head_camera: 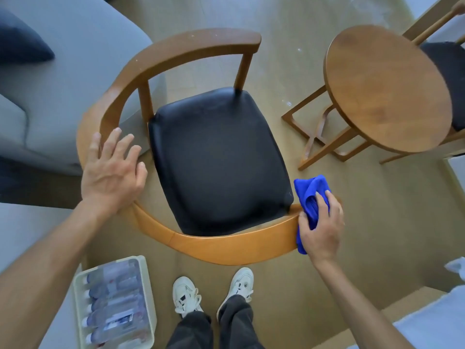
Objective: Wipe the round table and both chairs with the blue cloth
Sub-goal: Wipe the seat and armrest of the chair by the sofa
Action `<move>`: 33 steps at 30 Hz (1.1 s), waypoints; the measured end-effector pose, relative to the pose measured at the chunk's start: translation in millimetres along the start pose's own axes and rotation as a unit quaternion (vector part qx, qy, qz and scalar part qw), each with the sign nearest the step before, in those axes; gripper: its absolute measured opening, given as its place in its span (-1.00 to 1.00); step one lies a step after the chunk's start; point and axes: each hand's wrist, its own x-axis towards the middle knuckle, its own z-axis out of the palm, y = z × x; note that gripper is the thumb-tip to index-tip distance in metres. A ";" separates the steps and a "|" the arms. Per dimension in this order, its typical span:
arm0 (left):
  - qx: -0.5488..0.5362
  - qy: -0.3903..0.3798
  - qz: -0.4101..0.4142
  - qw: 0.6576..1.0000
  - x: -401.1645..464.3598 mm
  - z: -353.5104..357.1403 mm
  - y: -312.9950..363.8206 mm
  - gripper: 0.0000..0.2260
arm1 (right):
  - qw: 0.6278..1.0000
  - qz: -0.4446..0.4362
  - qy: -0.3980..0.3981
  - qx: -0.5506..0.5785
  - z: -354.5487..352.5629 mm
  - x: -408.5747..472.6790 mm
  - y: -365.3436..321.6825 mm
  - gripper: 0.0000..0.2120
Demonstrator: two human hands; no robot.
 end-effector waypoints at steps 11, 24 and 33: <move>-0.010 -0.024 -0.021 0.999 1.2 -0.3 1.0 -0.54 | 0.981 -0.152 -0.118 -0.003 68.8 -129.8 -186.2 -0.55; -0.025 -0.039 -0.021 0.999 2.3 -6.5 -2.2 -0.51 | 0.897 -0.423 -0.128 -0.013 9.9 -26.9 -33.6 -0.55; -0.018 -0.032 -0.038 0.999 6.8 -3.3 -1.4 -0.54 | 0.923 -0.282 -0.224 -0.136 21.5 136.7 -8.0 -0.57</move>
